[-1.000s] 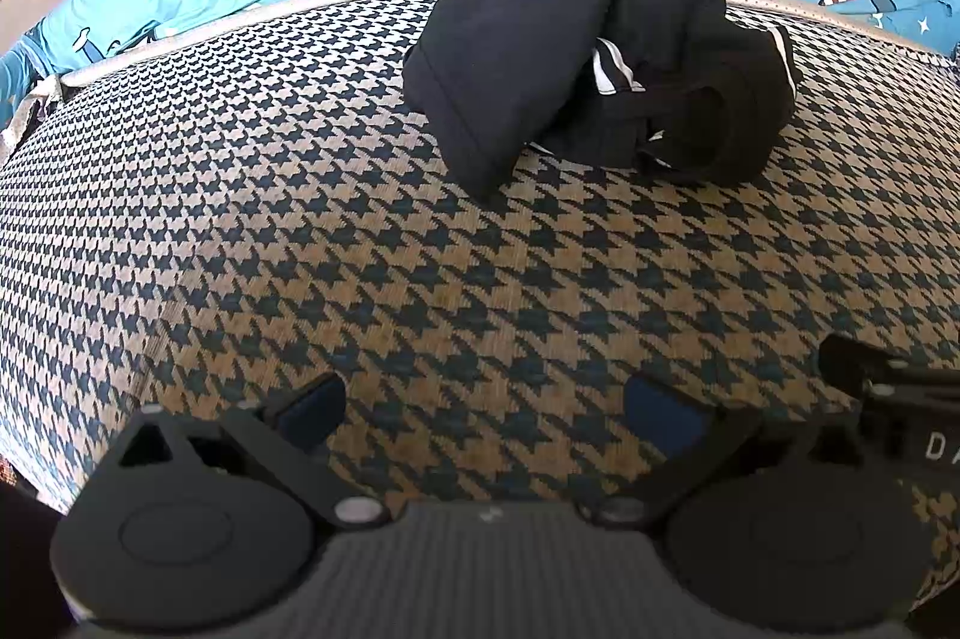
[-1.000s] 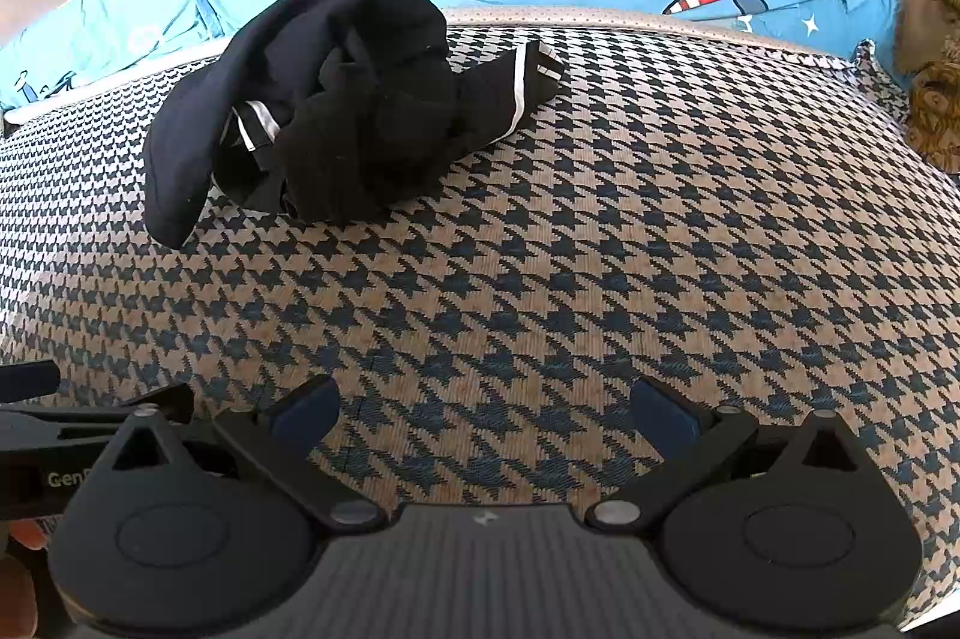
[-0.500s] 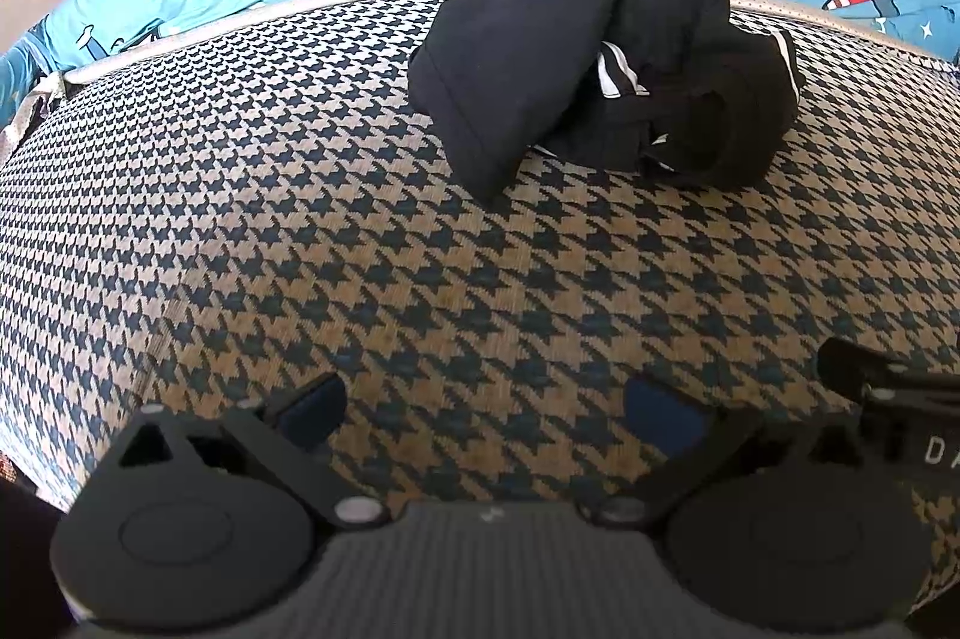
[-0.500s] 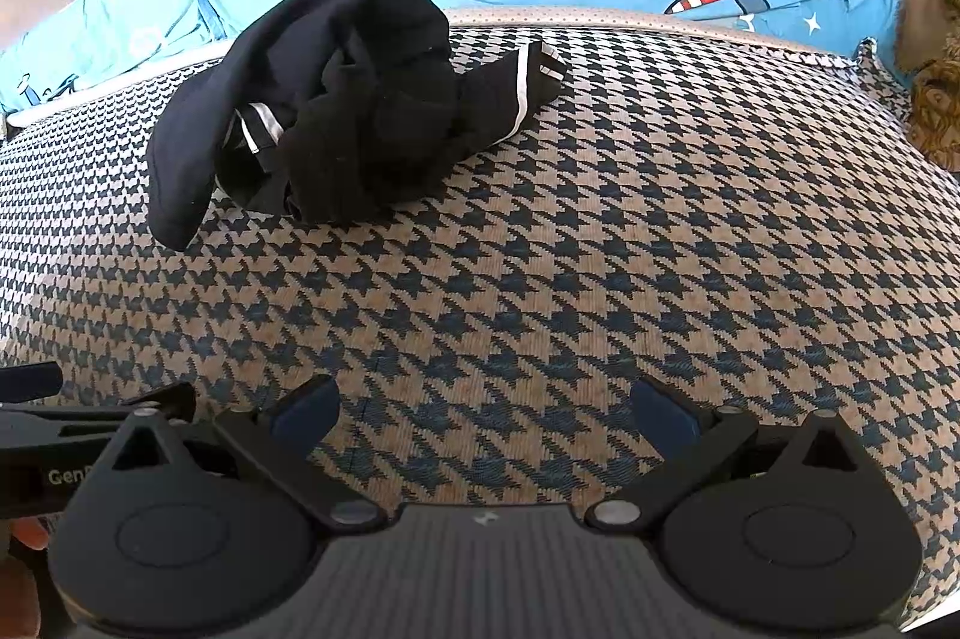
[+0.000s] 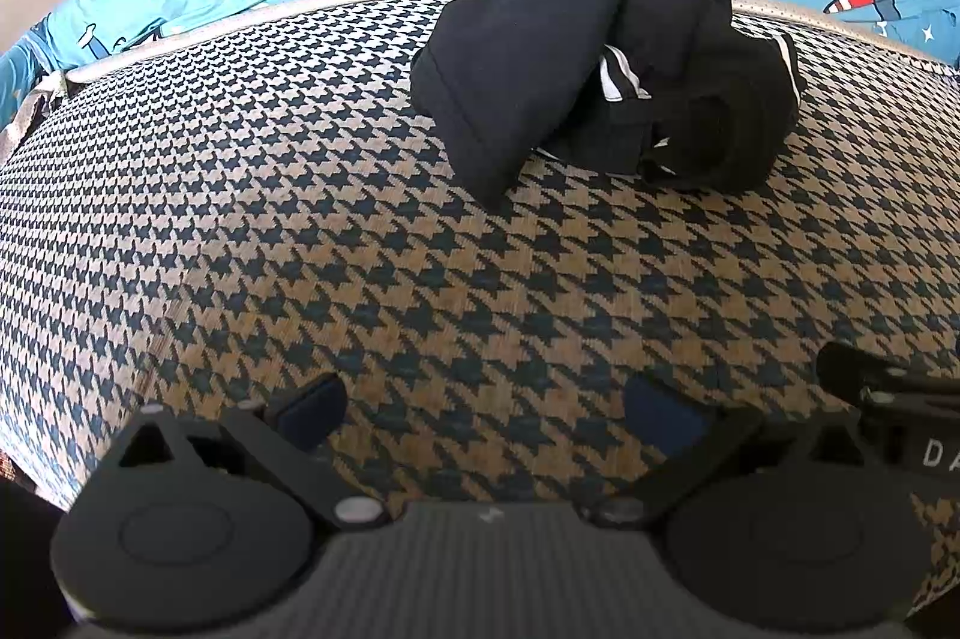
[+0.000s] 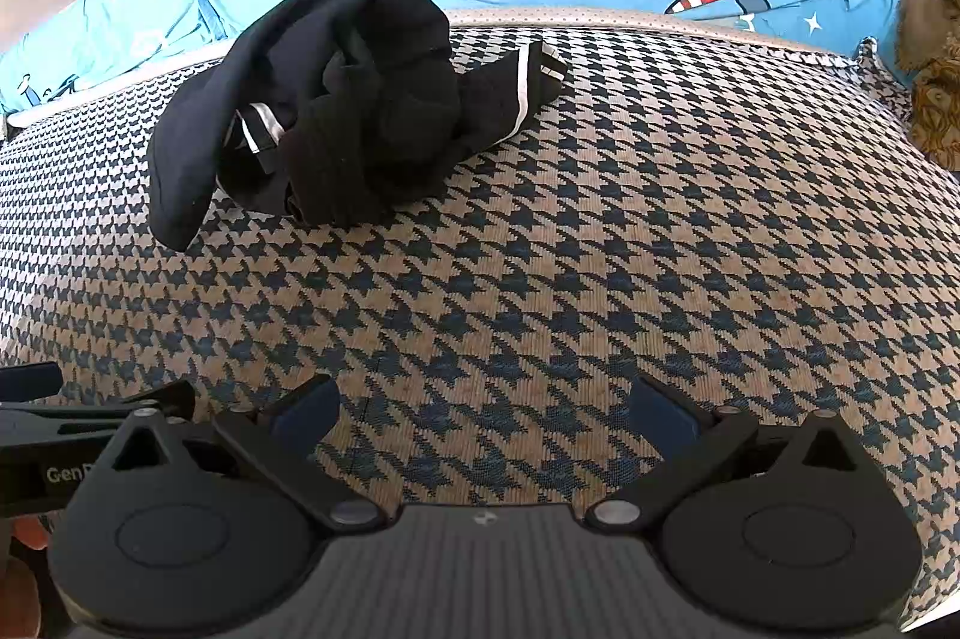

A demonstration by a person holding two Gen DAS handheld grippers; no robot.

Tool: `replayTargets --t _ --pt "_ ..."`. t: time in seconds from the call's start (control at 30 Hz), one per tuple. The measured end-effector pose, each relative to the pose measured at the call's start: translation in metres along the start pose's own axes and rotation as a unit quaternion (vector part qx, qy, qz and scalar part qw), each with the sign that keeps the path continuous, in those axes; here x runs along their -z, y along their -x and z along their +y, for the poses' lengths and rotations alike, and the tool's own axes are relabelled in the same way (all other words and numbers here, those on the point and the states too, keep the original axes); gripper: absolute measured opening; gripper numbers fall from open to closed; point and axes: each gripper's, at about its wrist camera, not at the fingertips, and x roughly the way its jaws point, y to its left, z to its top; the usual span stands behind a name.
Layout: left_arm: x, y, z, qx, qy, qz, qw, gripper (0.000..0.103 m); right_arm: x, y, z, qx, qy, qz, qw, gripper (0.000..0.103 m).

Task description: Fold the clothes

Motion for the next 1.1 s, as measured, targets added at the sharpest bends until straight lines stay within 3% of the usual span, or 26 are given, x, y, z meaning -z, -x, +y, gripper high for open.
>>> replayTargets --t 1.1 --pt "-0.0043 -0.0031 -0.0008 -0.003 0.019 0.002 0.9998 0.103 -0.0002 -0.0004 0.0002 -0.002 -0.001 -0.001 1.000 0.103"
